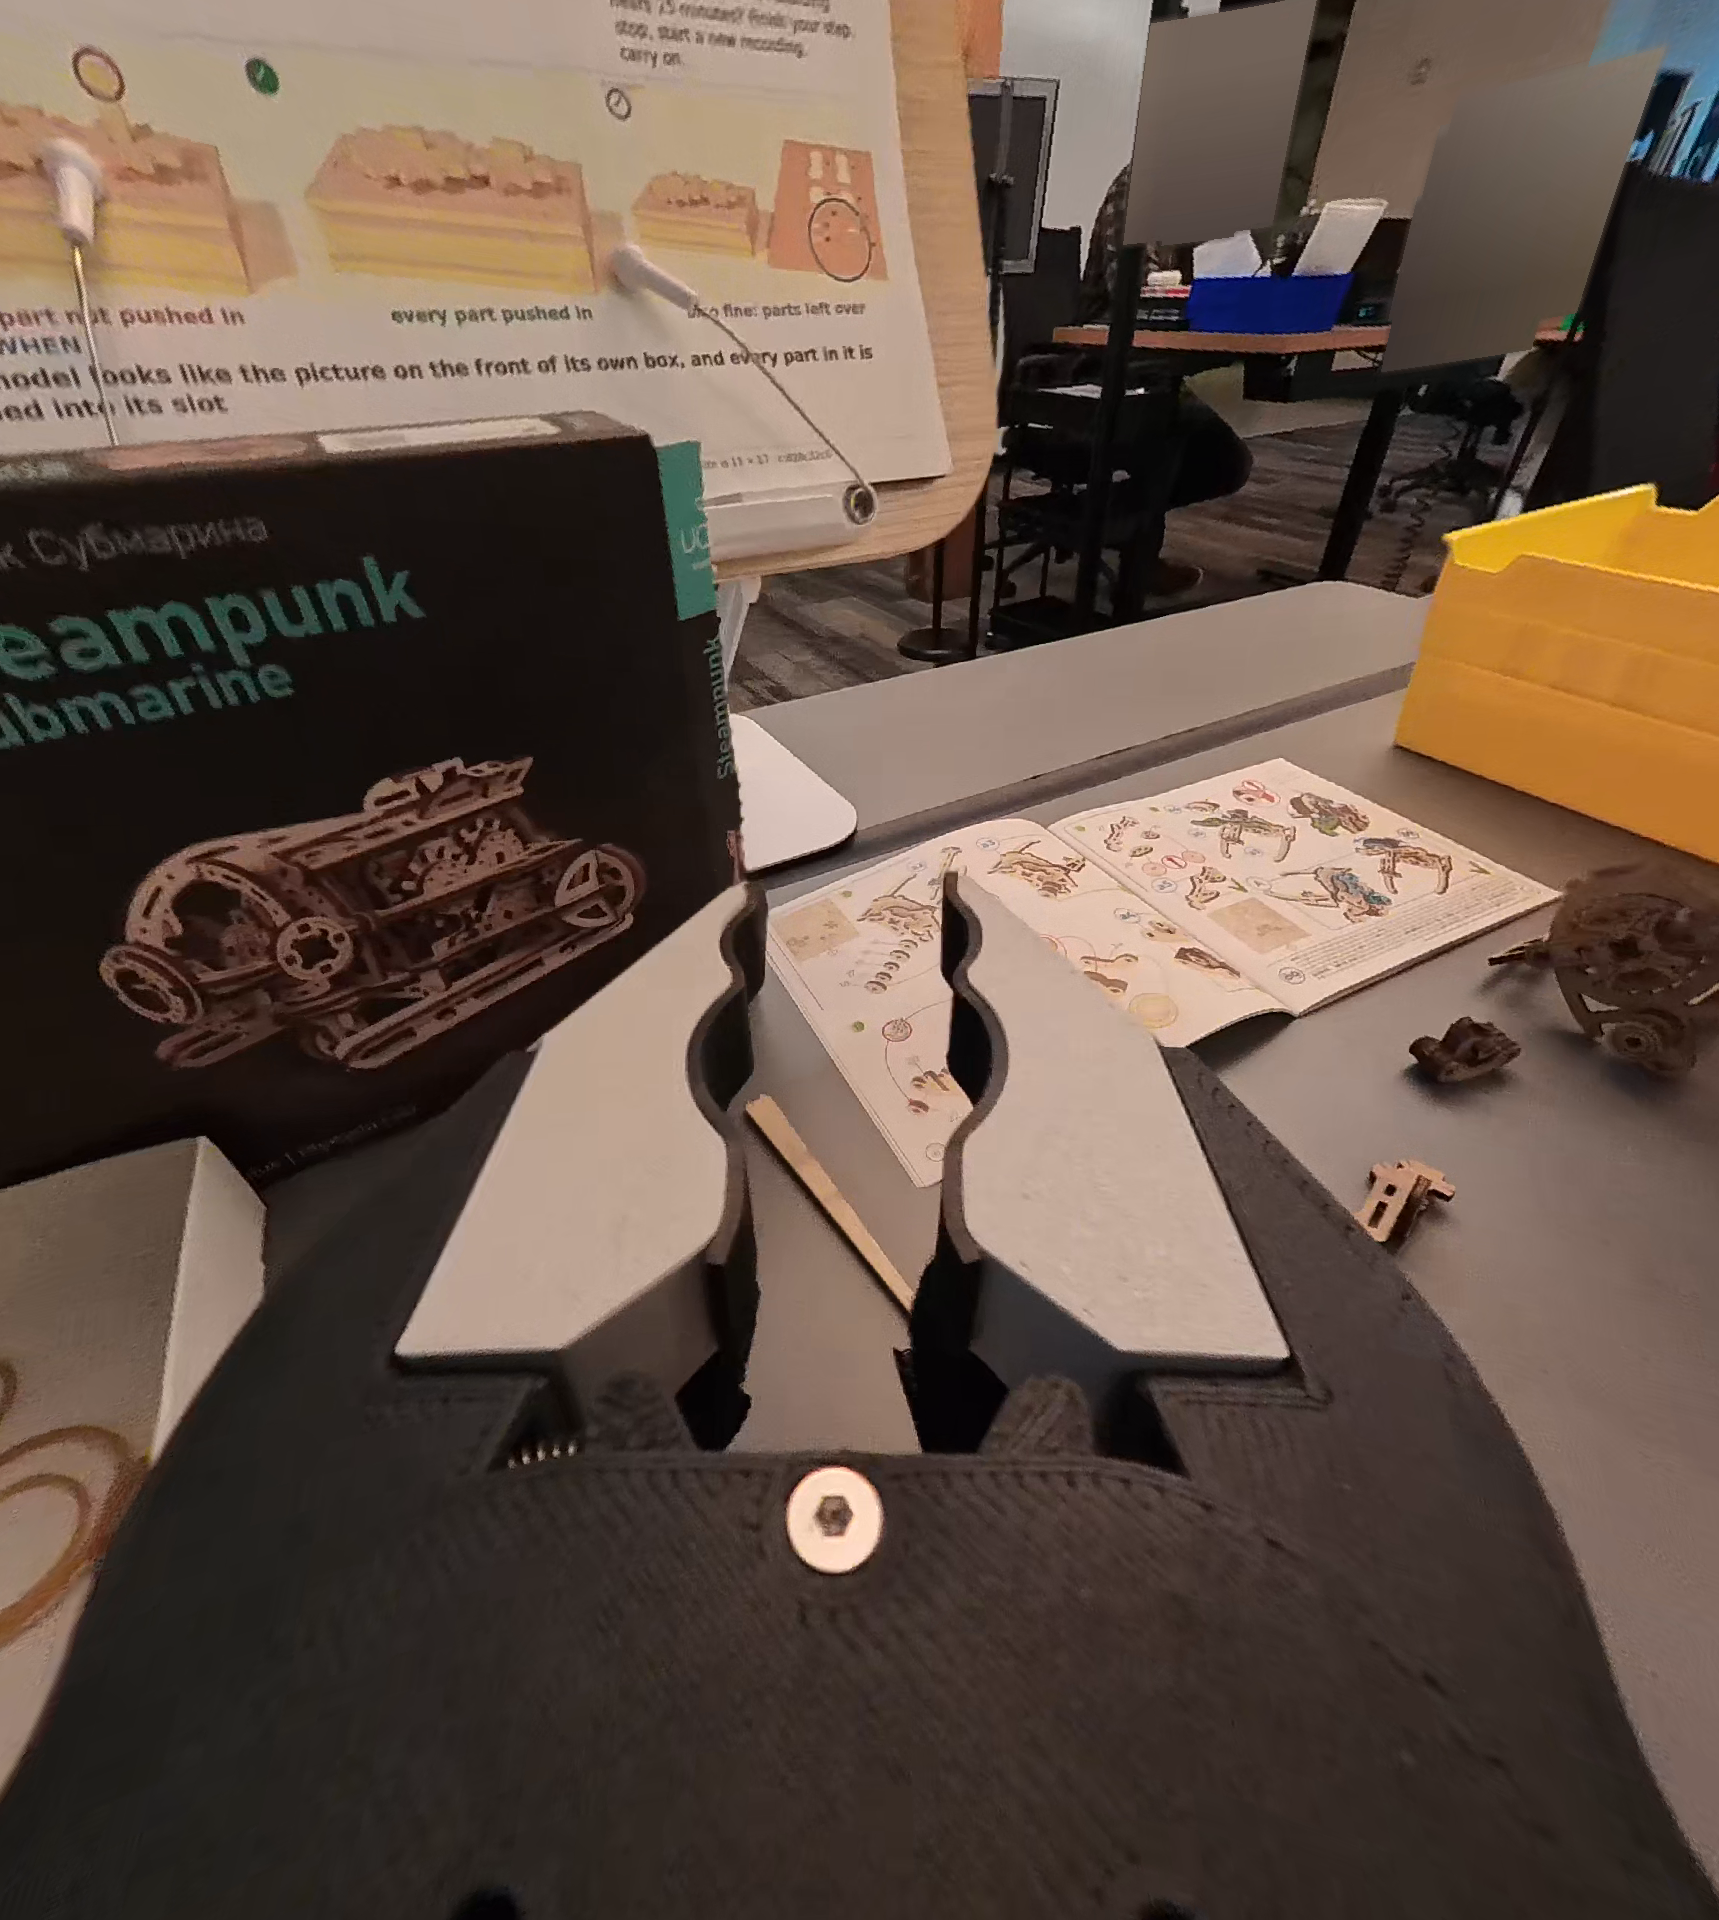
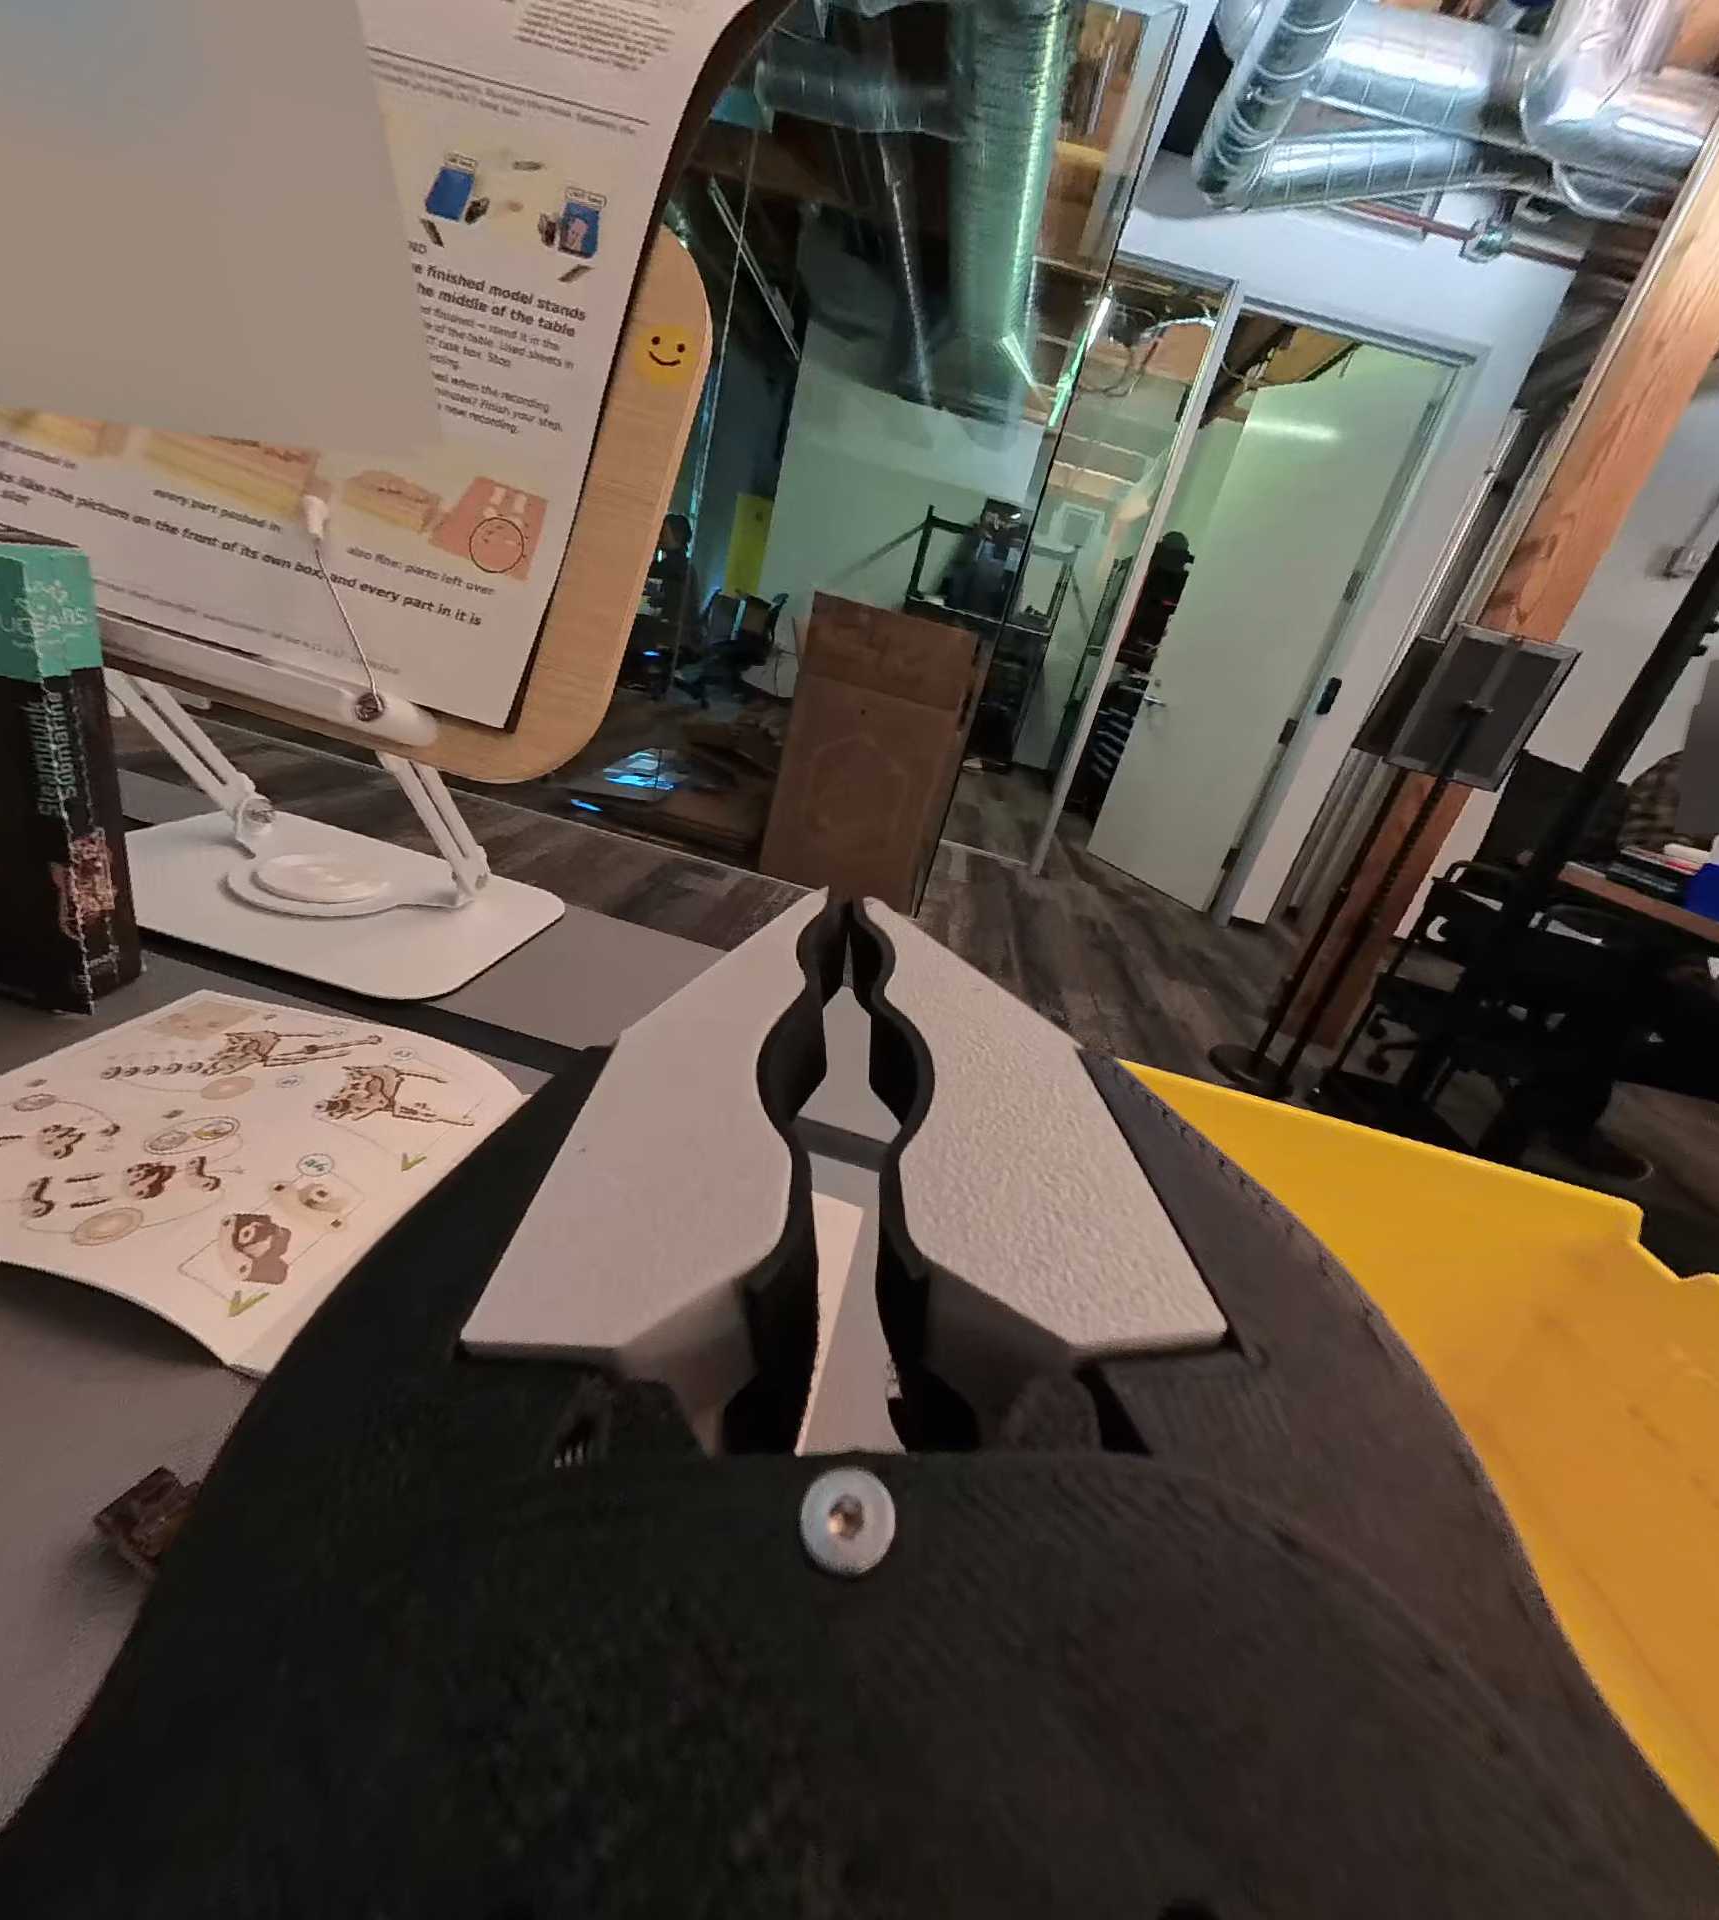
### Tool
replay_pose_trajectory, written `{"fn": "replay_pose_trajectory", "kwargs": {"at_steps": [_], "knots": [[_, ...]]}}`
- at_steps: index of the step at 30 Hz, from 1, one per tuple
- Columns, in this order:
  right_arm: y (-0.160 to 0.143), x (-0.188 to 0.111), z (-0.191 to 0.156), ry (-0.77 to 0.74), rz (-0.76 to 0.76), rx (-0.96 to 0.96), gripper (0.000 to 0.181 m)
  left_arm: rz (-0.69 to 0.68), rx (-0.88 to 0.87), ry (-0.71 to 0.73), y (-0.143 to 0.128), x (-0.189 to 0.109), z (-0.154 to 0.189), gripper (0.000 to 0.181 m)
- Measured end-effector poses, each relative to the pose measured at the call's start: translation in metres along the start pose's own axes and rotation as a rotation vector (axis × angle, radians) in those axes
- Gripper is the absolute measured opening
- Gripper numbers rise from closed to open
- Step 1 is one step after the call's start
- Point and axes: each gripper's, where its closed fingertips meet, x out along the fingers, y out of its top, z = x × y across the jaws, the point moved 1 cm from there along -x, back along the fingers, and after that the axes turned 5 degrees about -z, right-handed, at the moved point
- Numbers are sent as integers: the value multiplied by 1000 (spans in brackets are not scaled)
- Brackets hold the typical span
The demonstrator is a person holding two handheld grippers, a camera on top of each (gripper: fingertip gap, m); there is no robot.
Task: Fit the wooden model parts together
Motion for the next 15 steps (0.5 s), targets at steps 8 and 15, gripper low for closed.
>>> {"fn": "replay_pose_trajectory", "kwargs": {"at_steps": [8,15], "knots": [[-2,1,-5,31,-7,-3,0,0,-105,-72,-1,1,1,29],[-4,2,-7,45,-15,-2,0,-12,-79,-97,-3,2,7,28]]}}
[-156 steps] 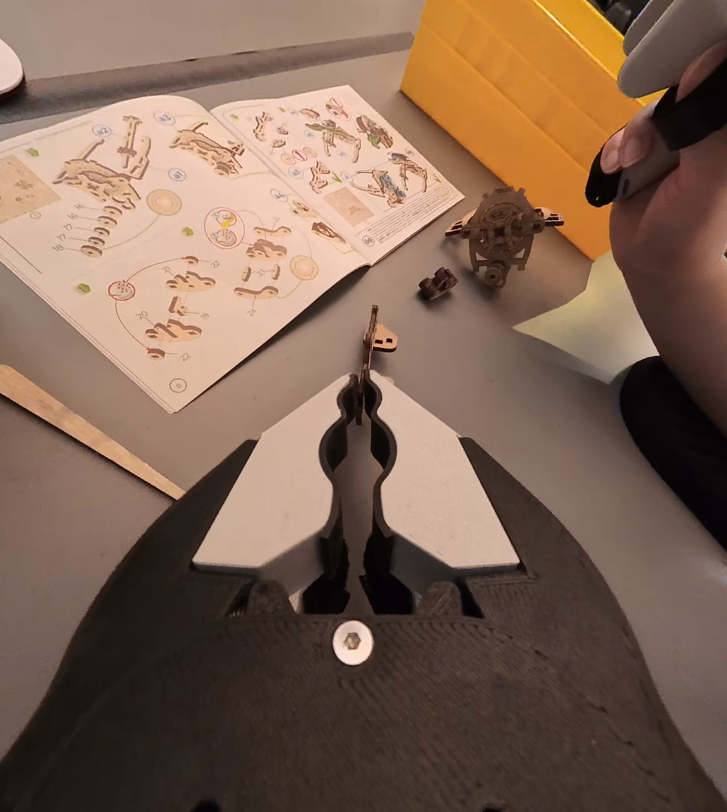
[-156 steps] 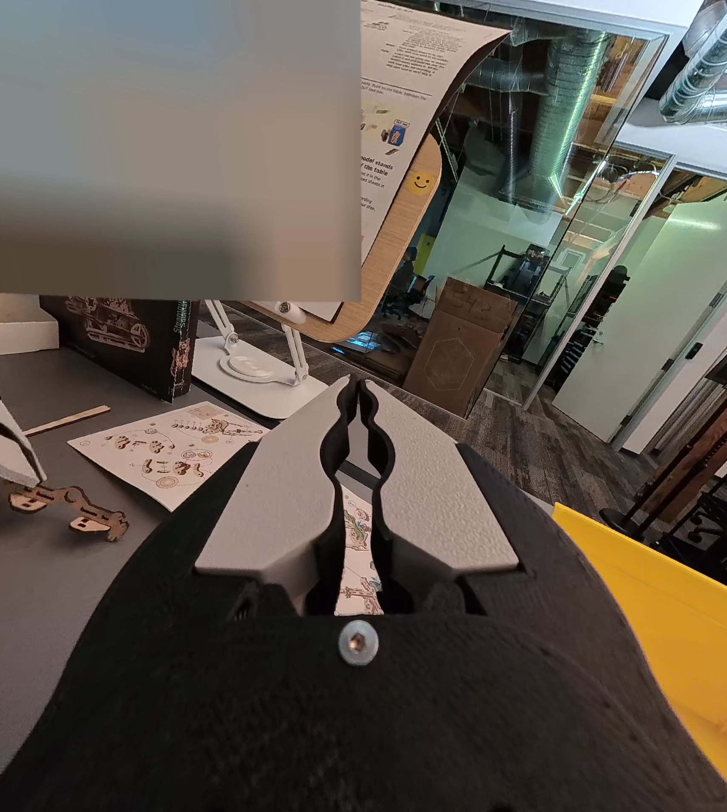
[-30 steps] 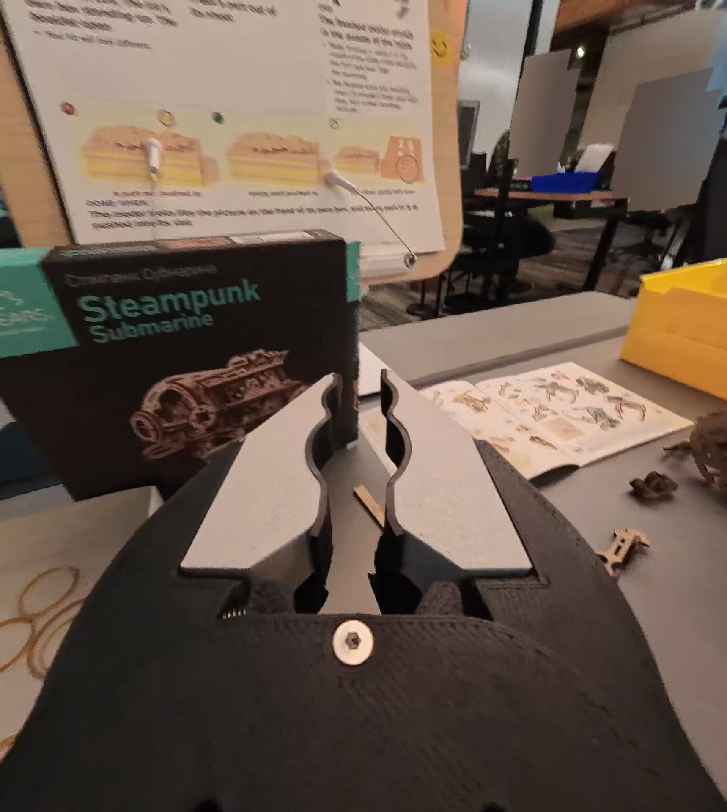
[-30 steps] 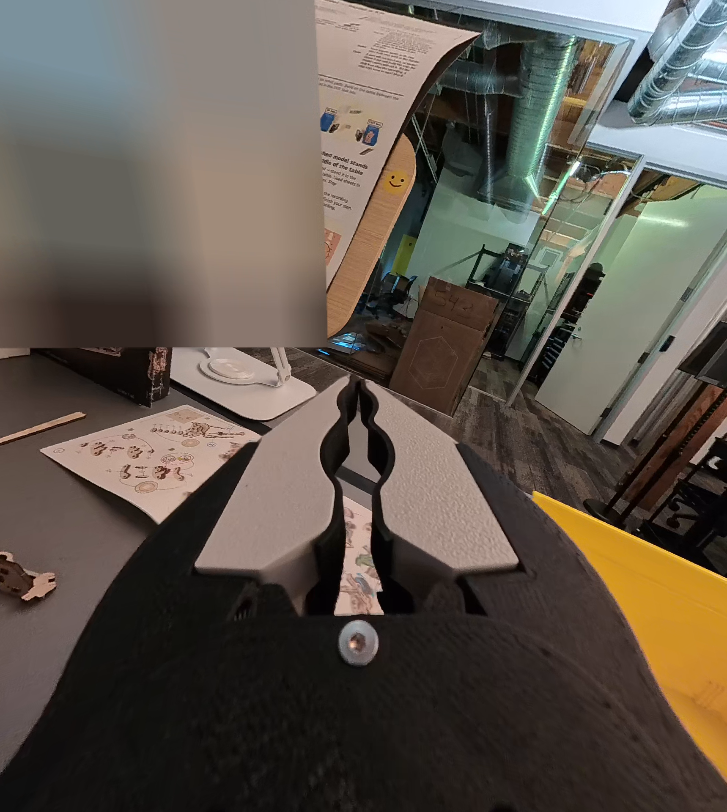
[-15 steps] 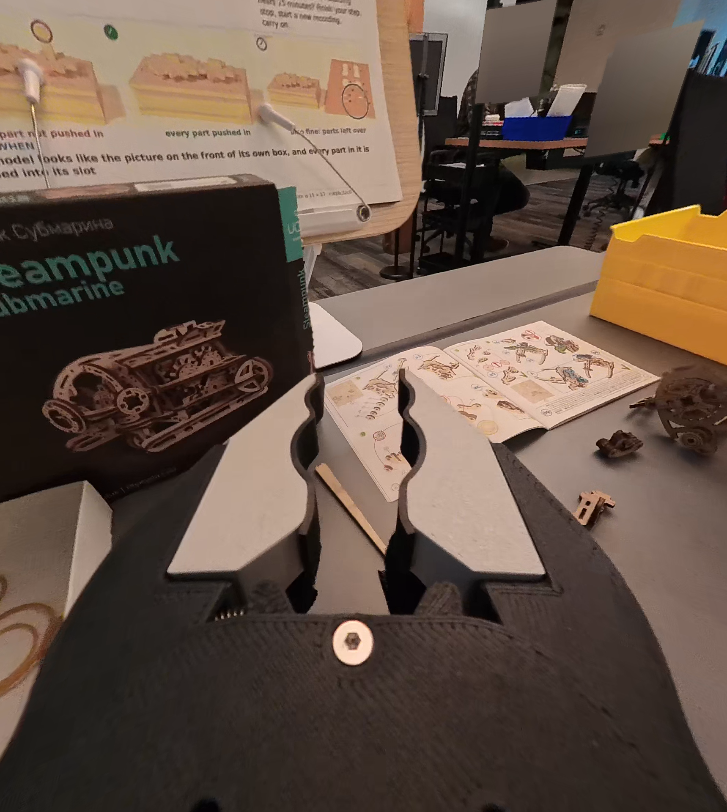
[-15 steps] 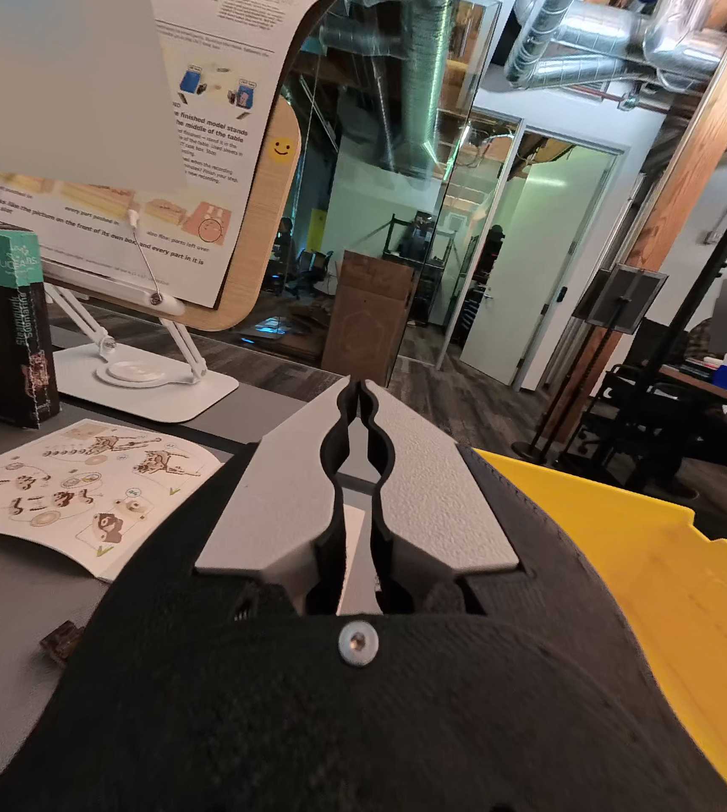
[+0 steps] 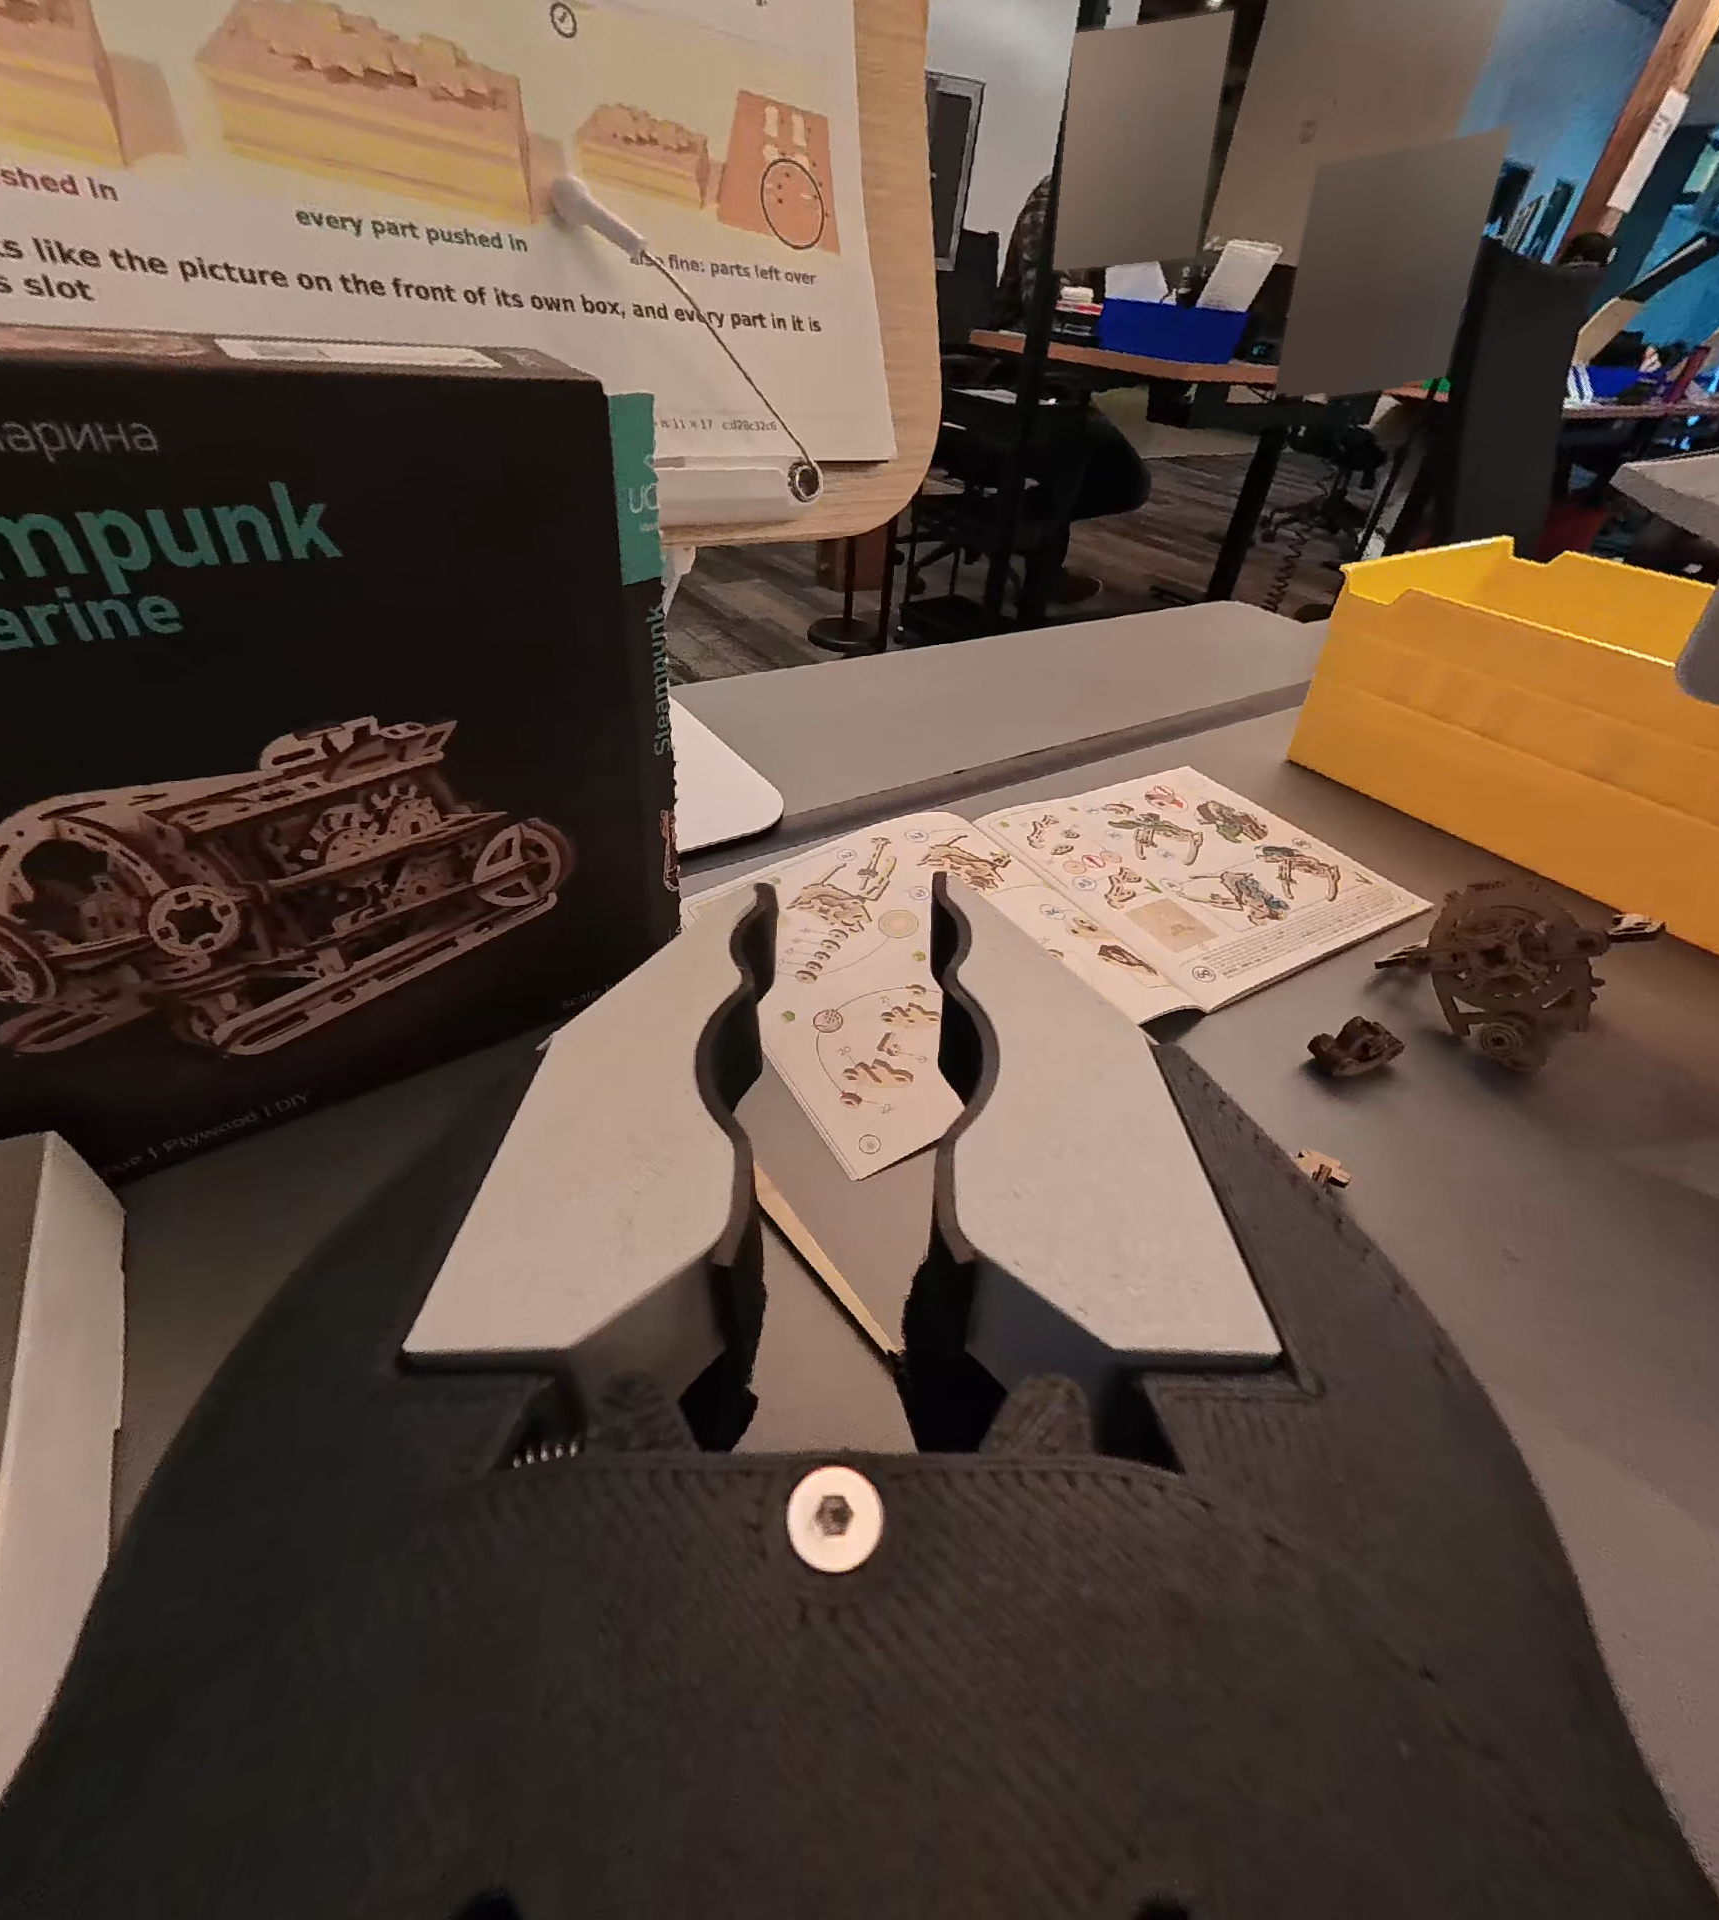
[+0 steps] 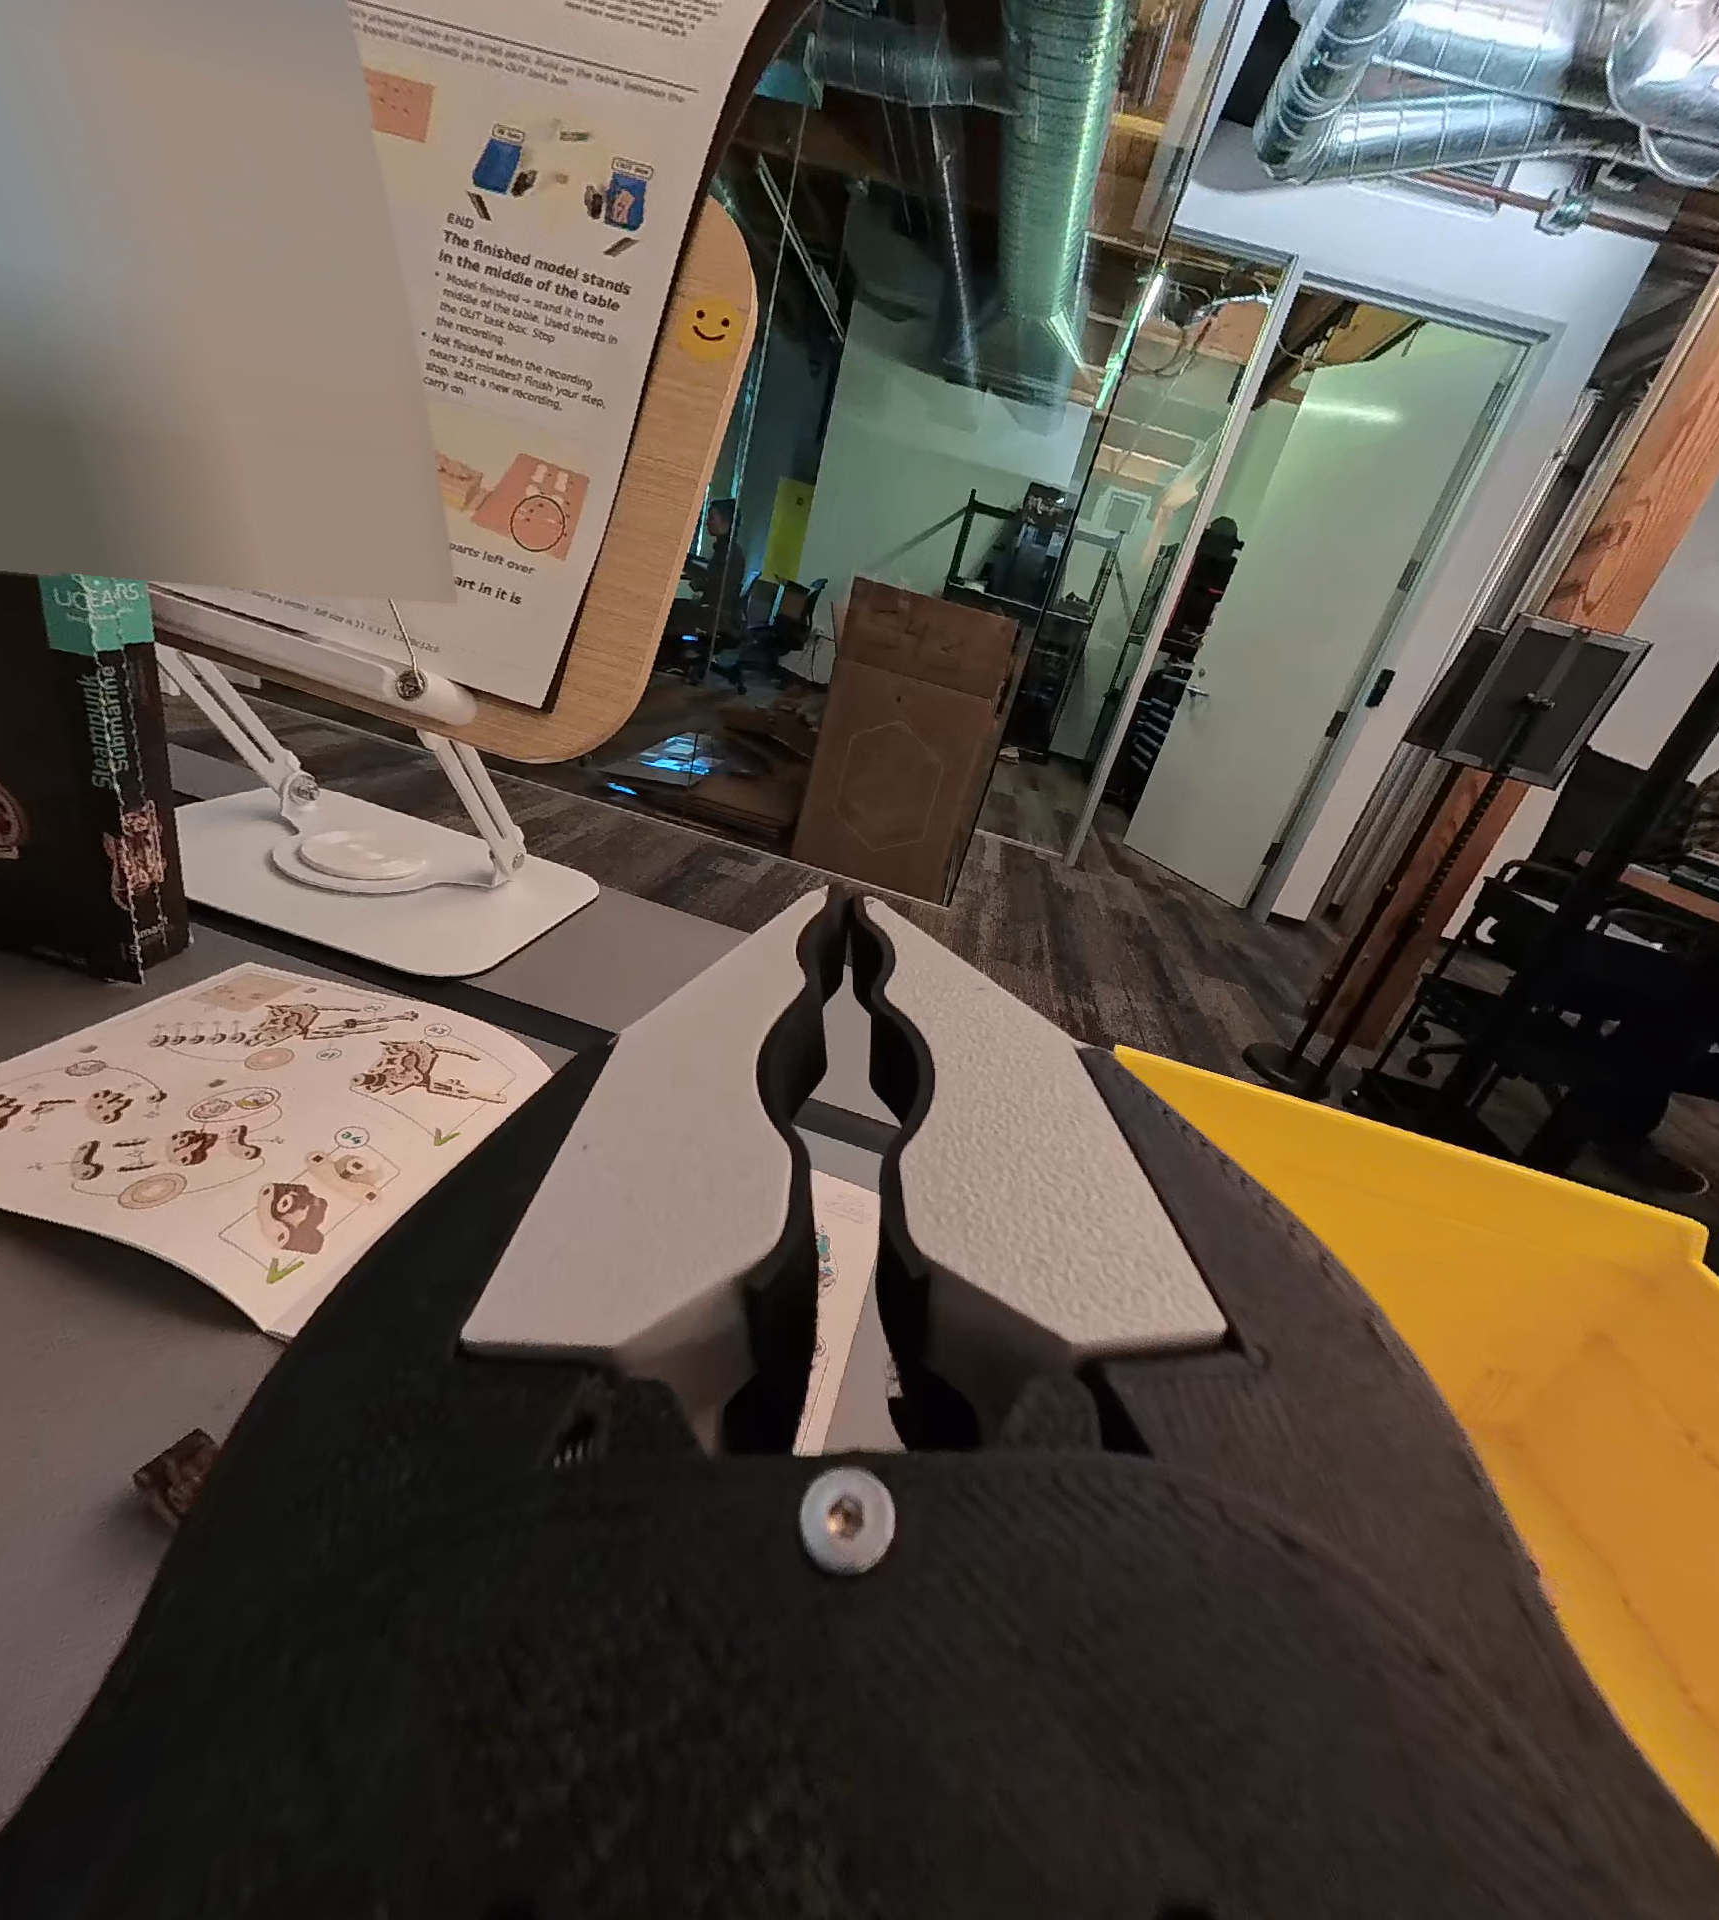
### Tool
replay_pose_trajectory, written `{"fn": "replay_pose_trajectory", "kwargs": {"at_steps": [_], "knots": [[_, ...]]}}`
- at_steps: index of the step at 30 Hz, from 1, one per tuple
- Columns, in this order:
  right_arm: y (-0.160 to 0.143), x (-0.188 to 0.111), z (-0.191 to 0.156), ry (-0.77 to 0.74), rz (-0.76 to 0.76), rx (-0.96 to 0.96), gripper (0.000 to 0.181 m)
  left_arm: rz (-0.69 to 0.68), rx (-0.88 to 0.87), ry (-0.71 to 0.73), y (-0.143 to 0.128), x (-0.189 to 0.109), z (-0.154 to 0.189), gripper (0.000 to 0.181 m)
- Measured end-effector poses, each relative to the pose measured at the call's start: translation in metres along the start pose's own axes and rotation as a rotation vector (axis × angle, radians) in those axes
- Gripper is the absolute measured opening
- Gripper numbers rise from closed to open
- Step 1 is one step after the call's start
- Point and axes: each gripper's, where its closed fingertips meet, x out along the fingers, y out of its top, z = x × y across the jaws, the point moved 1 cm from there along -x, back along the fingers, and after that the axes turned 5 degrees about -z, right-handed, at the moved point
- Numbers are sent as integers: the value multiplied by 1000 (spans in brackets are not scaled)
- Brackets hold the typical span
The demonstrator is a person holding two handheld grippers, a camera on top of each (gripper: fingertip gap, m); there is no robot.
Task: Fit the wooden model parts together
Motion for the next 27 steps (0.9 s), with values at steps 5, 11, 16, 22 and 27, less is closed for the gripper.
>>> {"fn": "replay_pose_trajectory", "kwargs": {"at_steps": [5,11,16,22,27], "knots": [[0,0,0,4,-2,2,0,-13,-9,-13,-2,1,1,27],[-1,1,-1,8,-6,4,0,-20,-11,-20,-3,2,2,26],[-2,1,-1,11,-9,8,0,-21,-11,-24,-4,2,3,24],[-2,1,-2,15,-11,7,0,-23,-10,-26,-4,3,3,24],[-3,2,-3,20,-13,6,0,-23,-12,-27,-4,3,3,24]]}}
